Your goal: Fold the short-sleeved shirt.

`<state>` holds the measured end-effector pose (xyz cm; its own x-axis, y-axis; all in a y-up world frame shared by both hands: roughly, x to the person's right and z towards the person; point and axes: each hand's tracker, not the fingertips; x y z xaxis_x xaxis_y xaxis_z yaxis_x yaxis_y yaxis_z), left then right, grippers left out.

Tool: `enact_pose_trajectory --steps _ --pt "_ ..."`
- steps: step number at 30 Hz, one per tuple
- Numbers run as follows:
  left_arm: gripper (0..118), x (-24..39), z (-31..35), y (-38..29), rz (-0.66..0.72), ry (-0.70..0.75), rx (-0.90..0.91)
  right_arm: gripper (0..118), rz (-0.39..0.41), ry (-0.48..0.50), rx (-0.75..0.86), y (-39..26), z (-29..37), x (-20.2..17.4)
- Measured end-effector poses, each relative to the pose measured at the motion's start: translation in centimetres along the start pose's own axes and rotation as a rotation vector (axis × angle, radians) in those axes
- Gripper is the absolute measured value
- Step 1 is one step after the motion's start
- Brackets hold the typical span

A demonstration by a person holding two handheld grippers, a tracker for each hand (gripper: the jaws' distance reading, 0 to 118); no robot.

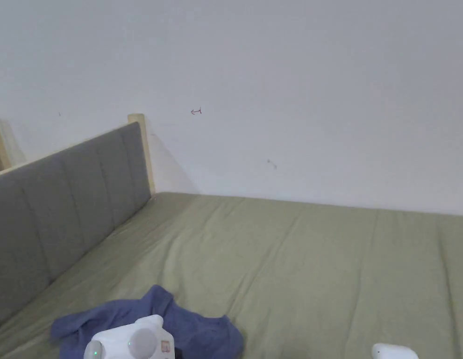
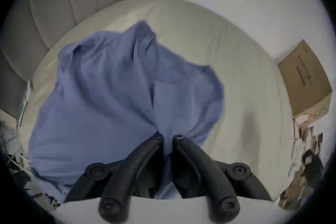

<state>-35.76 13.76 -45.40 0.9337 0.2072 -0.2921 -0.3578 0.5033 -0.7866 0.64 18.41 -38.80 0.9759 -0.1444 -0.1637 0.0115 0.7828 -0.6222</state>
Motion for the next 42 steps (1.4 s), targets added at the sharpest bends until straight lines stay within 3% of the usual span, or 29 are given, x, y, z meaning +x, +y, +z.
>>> enact_pose_trajectory --steps 3,9,13,17,21,24,25,27,28,29,31,34,35,36,37,38,39,42 --pt "5 4.4 2.2 0.8 -0.065 -0.026 0.045 1 -0.06 -0.015 0.05 0.9 2.1 2.5" --pt "5 19.6 5.9 -0.9 -0.156 -0.355 0.068 1 -0.108 -0.124 0.175 2.4 8.6 8.7" --pt "5 30.3 7.4 -7.0 -0.301 -0.604 0.009 1 -0.123 -0.243 0.232 2.5 13.3 13.5" --pt "5 36.7 7.6 -14.9 -0.403 -0.776 -0.116 1 -0.12 -0.365 0.247 1.8 16.8 17.5" --pt "5 39.2 5.3 -21.2 -0.614 -0.733 -0.175 1 -0.177 -0.41 0.227 0.1 18.2 20.3" --pt "9 39.1 1.0 -23.0 -0.62 -0.529 -0.271 1 -0.212 -0.412 0.192 -1.1 17.7 21.0" --pt "21 38.5 0.4 -23.0 -0.594 -0.457 -0.291 1 -0.215 -0.411 0.184 -1.4 17.5 21.0" --pt "83 37.1 -0.1 -22.2 -0.555 -0.403 -0.271 1 -0.21 -0.401 0.168 -2.0 17.0 20.6" --pt "104 36.1 0.3 -21.6 -0.519 -0.434 -0.24 1 -0.203 -0.393 0.159 -2.1 16.6 20.2" --pt "109 34.9 1.2 -20.7 -0.495 -0.427 -0.228 1 -0.198 -0.385 0.15 -2.1 16.2 19.9" --pt "108 32.9 3.2 -17.9 -0.445 -0.475 -0.1 1 -0.182 -0.362 0.131 -1.9 15.4 19.0" --pt "108 28.6 6.0 -13.1 -0.413 -0.4 0.02 1 -0.117 -0.302 0.115 -1.4 14.2 17.0" --pt "103 26.6 6.8 -11.7 -0.388 -0.379 0.059 1 -0.091 -0.289 0.114 -1.3 13.8 16.1" --pt "90 24.6 7.3 -10.6 -0.358 -0.354 0.075 1 -0.075 -0.279 0.108 -1.3 13.2 15.4" --pt "62 22.2 7.6 -9.5 -0.317 -0.331 0.075 1 -0.064 -0.267 0.101 -1.2 12.6 14.6" --pt "8 19.9 7.3 -8.6 -0.28 -0.301 0.049 1 -0.058 -0.251 0.091 -1.3 11.9 13.8" --pt "0 17.5 6.7 -8.1 -0.251 -0.271 0.029 1 -0.054 -0.233 0.081 -1.3 11.1 13.1" --pt "0 10.6 4.0 -7.6 -0.154 -0.101 -0.012 1 -0.049 -0.176 0.032 -1.8 8.7 11.0"
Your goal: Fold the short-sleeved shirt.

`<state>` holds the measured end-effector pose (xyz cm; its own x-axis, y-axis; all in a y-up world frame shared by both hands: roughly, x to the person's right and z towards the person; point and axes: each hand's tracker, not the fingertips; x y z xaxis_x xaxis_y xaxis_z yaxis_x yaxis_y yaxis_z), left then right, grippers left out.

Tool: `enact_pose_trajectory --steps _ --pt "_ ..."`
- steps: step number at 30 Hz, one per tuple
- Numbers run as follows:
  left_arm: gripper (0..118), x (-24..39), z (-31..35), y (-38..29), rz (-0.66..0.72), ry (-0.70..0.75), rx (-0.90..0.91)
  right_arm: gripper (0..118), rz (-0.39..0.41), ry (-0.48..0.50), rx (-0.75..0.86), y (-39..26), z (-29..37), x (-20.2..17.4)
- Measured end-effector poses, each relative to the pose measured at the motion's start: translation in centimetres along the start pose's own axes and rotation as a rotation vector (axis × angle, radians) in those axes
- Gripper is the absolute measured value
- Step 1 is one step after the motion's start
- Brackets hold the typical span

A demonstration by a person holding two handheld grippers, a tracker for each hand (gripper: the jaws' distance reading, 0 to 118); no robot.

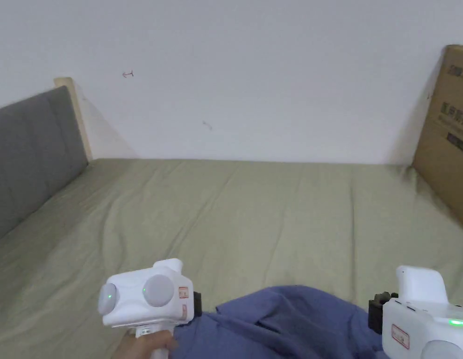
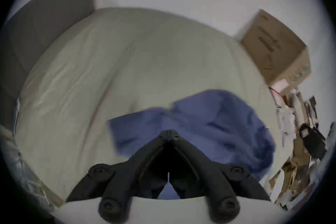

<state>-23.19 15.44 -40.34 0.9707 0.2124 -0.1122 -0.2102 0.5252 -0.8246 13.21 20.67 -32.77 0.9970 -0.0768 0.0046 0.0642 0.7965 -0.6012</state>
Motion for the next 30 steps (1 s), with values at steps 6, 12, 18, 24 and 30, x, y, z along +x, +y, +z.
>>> enact_pose_trajectory --steps 6,12,18,24,30 --pt "5 -7.3 -3.7 1.3 0.101 0.033 -0.053 1 0.057 0.048 -0.072 -0.8 -3.8 -3.8" --pt "98 -6.0 -10.8 2.2 0.02 0.002 -0.214 1 0.057 0.053 -0.12 -1.1 -6.5 -4.3" --pt "65 -5.7 -10.8 2.6 -0.003 0.078 -0.228 1 0.064 0.029 -0.175 -2.2 -7.4 -2.7" --pt "3 -8.2 -9.4 3.1 0.155 0.029 -0.196 1 0.012 0.032 -0.199 -3.0 -7.1 -2.0" --pt "3 -6.7 -7.6 3.2 0.099 0.046 -0.172 1 0.037 0.035 -0.19 -2.6 -6.2 -1.8"
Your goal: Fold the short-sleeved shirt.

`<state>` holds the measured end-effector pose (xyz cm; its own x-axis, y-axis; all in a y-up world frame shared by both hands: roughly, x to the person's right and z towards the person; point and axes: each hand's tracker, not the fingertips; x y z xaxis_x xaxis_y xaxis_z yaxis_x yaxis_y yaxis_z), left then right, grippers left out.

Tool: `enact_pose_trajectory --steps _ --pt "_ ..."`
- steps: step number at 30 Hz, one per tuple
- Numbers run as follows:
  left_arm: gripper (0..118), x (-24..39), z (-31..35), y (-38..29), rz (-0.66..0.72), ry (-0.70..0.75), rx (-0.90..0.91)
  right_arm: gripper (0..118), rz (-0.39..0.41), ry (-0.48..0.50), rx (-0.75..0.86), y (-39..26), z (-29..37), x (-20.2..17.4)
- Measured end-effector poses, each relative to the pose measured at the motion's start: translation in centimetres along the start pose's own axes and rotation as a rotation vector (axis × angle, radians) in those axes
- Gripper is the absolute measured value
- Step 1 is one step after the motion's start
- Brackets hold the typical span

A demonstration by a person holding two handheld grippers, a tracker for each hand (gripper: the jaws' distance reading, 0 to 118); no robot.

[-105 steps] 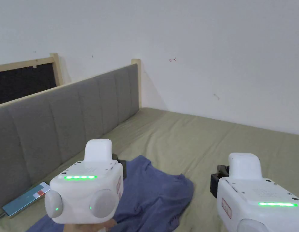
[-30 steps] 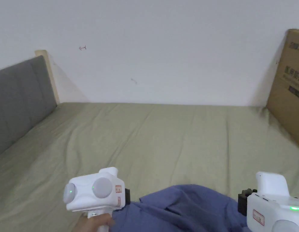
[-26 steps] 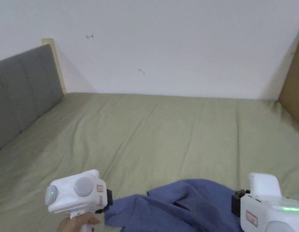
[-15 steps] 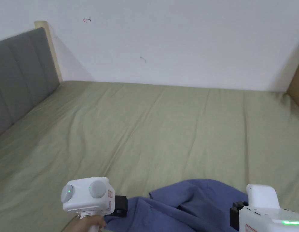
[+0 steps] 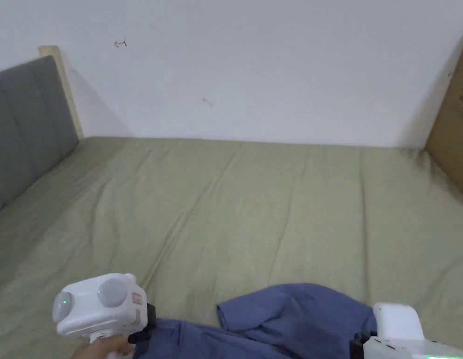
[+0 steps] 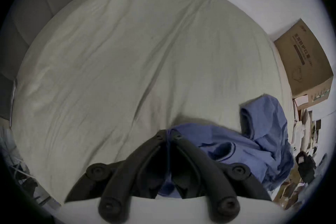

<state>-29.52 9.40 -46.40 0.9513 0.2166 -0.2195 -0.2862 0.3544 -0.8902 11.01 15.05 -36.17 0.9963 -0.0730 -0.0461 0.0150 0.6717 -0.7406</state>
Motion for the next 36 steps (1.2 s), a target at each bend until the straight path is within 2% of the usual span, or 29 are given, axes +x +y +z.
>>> enact_pose_trajectory --steps 3,5,7,8,10,11,13,15,17,18,19,20,21,22,23,24,25,26,27,28,29,31,34,36 --pt "3 -0.2 2.5 0.3 -0.009 -0.054 0.065 1 0.012 0.03 0.007 1.7 -0.4 0.6" --pt "3 0.2 4.2 0.5 -0.027 -0.058 0.109 1 0.025 0.078 0.015 3.7 -1.3 0.9" --pt "3 0.8 5.8 0.5 -0.072 -0.062 0.151 4 0.064 0.141 -0.043 6.3 -3.4 0.8" --pt "3 1.1 6.3 0.4 -0.092 -0.058 0.169 27 0.089 0.159 -0.086 7.7 -5.0 0.6" --pt "3 1.5 6.9 0.2 -0.111 -0.057 0.177 90 0.129 0.184 -0.129 9.7 -8.5 0.1" --pt "3 1.6 7.0 0.1 -0.125 -0.059 0.186 107 0.159 0.181 -0.171 10.6 -10.8 -0.4" --pt "3 1.7 7.0 -0.1 -0.138 -0.052 0.189 106 0.217 0.105 -0.22 11.7 -14.6 -1.5" --pt "3 1.6 6.8 0.0 -0.154 -0.039 0.186 106 0.298 0.089 -0.28 11.9 -18.9 -2.2" --pt "3 1.4 6.8 0.0 -0.157 -0.045 0.187 97 0.344 0.017 -0.396 11.4 -23.1 -2.5" --pt "3 1.3 6.8 0.1 -0.154 -0.048 0.188 97 0.346 0.009 -0.441 11.0 -24.6 -2.3" --pt "3 1.3 6.8 0.1 -0.154 -0.046 0.19 97 0.273 0.081 -0.447 11.0 -24.9 -1.7" --pt "3 1.3 6.8 0.2 -0.164 -0.042 0.195 95 0.217 0.085 -0.424 11.9 -24.4 -1.4" --pt "3 1.2 6.9 0.2 -0.165 -0.041 0.196 85 0.217 0.109 -0.425 12.5 -23.7 -1.1" --pt "3 1.2 6.9 0.3 -0.169 -0.045 0.196 67 0.25 0.124 -0.413 12.9 -23.1 -0.7" --pt "3 1.4 6.9 0.5 -0.176 -0.045 0.194 32 0.29 0.101 -0.387 13.3 -22.2 0.0" --pt "3 1.5 6.9 0.6 -0.177 -0.04 0.195 3 0.306 0.069 -0.37 13.5 -21.9 0.4" --pt "3 1.6 7.0 0.5 -0.181 -0.038 0.203 3 0.298 0.029 -0.359 13.5 -21.9 0.8" --pt "3 1.6 7.2 0.5 -0.182 -0.036 0.207 4 0.277 0.034 -0.364 13.5 -21.8 1.4" --pt "3 1.7 7.4 0.5 -0.177 -0.033 0.208 4 0.201 0.078 -0.386 13.6 -21.6 1.8" --pt "3 1.8 7.8 0.4 -0.179 -0.036 0.209 4 0.172 0.083 -0.385 13.7 -21.0 2.2" --pt "3 1.8 8.3 0.3 -0.185 -0.039 0.214 4 0.164 0.08 -0.363 13.8 -20.4 2.4" --pt "3 2.0 9.4 0.3 -0.195 -0.037 0.228 4 0.197 0.025 -0.286 15.1 -17.6 2.8" --pt "3 2.3 12.0 0.3 -0.211 -0.011 0.278 4 0.153 0.029 -0.192 17.7 -12.8 4.9" --pt "3 2.5 14.2 0.4 -0.224 0.005 0.328 4 0.133 -0.009 -0.111 20.0 -8.9 6.7"
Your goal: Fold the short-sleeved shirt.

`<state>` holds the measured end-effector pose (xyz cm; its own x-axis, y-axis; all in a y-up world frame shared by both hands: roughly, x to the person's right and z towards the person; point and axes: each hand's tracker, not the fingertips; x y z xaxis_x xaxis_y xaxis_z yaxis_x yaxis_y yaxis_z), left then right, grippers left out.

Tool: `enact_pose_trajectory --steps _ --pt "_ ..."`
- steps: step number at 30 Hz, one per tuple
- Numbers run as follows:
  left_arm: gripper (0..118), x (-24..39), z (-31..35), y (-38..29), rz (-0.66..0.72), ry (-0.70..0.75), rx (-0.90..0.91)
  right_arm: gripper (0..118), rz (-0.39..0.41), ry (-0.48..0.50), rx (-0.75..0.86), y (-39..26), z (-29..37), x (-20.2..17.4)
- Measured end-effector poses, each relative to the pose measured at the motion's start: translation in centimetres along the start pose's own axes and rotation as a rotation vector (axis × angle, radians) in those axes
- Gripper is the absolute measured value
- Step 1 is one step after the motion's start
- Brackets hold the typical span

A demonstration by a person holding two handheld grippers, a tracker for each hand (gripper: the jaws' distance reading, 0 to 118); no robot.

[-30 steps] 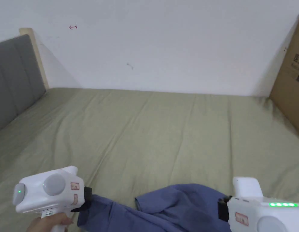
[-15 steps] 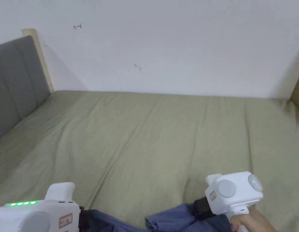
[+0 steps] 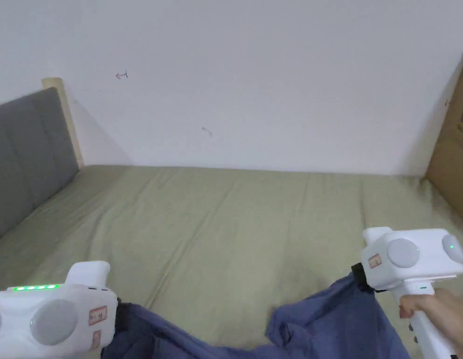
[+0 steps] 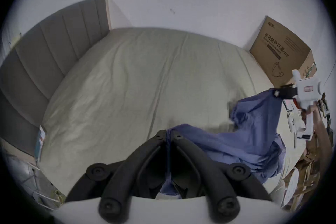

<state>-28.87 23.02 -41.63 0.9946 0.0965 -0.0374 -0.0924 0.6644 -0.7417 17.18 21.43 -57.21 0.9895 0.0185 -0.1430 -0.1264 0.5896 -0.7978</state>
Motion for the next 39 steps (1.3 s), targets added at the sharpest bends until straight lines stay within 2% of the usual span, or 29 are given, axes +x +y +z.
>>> enact_pose_trajectory --steps 2,6,8,12,14,20,24,30,33,39 --pt "3 0.1 2.3 0.9 -0.018 0.011 0.043 4 -0.031 -0.028 0.072 1.0 4.2 2.3" --pt "3 0.1 6.7 3.1 -0.044 0.045 0.137 4 -0.161 -0.071 0.216 1.8 14.1 7.1" --pt "3 0.2 9.0 4.3 -0.058 0.053 0.186 4 -0.201 -0.103 0.282 1.4 18.7 8.8" --pt "3 1.6 12.7 6.8 -0.093 0.05 0.261 4 -0.302 -0.039 0.376 0.5 25.6 11.6" --pt "3 3.0 14.4 8.0 -0.108 0.052 0.307 4 -0.313 -0.061 0.43 0.2 28.1 11.6" --pt "3 6.6 16.7 13.2 -0.177 0.117 0.403 4 -0.343 -0.108 0.479 2.7 31.2 12.2" --pt "3 7.2 16.7 18.4 -0.14 0.113 0.435 4 -0.374 -0.122 0.518 6.2 31.5 12.6" --pt "3 7.7 16.4 27.9 -0.121 0.136 0.503 4 -0.409 -0.138 0.569 14.9 31.4 13.0" --pt "3 8.0 15.8 33.1 -0.116 0.152 0.547 4 -0.383 -0.174 0.609 20.1 31.9 12.6" --pt "3 8.5 13.9 42.4 -0.083 0.228 0.646 4 -0.378 -0.189 0.711 28.1 33.4 11.6"
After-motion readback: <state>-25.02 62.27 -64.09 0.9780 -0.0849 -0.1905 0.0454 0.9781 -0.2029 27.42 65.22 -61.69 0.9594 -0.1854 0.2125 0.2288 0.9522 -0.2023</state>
